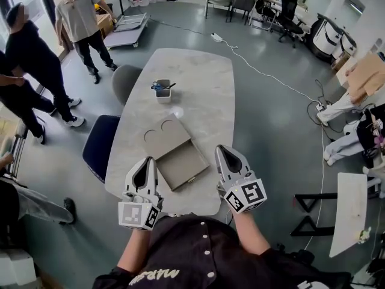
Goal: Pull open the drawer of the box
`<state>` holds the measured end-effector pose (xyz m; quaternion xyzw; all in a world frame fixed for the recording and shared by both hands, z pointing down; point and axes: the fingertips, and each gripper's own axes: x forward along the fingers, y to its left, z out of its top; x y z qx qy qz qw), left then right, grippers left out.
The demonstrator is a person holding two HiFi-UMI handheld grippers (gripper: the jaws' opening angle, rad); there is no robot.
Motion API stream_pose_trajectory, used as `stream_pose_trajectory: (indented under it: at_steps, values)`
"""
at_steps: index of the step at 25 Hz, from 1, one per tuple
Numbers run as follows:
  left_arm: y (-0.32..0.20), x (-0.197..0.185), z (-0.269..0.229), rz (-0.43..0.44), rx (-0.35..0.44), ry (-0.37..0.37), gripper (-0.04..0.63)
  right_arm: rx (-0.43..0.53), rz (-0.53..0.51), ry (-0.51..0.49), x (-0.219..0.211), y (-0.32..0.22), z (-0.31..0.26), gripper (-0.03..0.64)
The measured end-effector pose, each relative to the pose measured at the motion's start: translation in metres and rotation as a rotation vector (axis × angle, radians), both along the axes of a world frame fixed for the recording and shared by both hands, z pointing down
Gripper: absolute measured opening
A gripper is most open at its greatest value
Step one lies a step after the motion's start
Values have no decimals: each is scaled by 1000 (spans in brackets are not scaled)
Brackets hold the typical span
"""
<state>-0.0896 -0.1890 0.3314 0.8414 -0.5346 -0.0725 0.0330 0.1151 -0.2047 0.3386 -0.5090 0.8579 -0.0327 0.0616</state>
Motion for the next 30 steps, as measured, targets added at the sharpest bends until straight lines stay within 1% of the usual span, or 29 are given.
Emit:
stream_pose_trajectory:
  at_steps: [16,21,25,30]
  values:
    - [2,-7,7,-8,-3,-4,18,2,-25,20,-19,-2,0,-4]
    - [7,-8,-2,-6,62,0,18,2,-34,21,-21,-2,3,-5]
    - [7,-3,1,1,40,-6,18,-7,-26,18,-20,2,5,-3]
    - [8,0,4,8,34,-2,18,-4,-11,21,-16,4,6,-5]
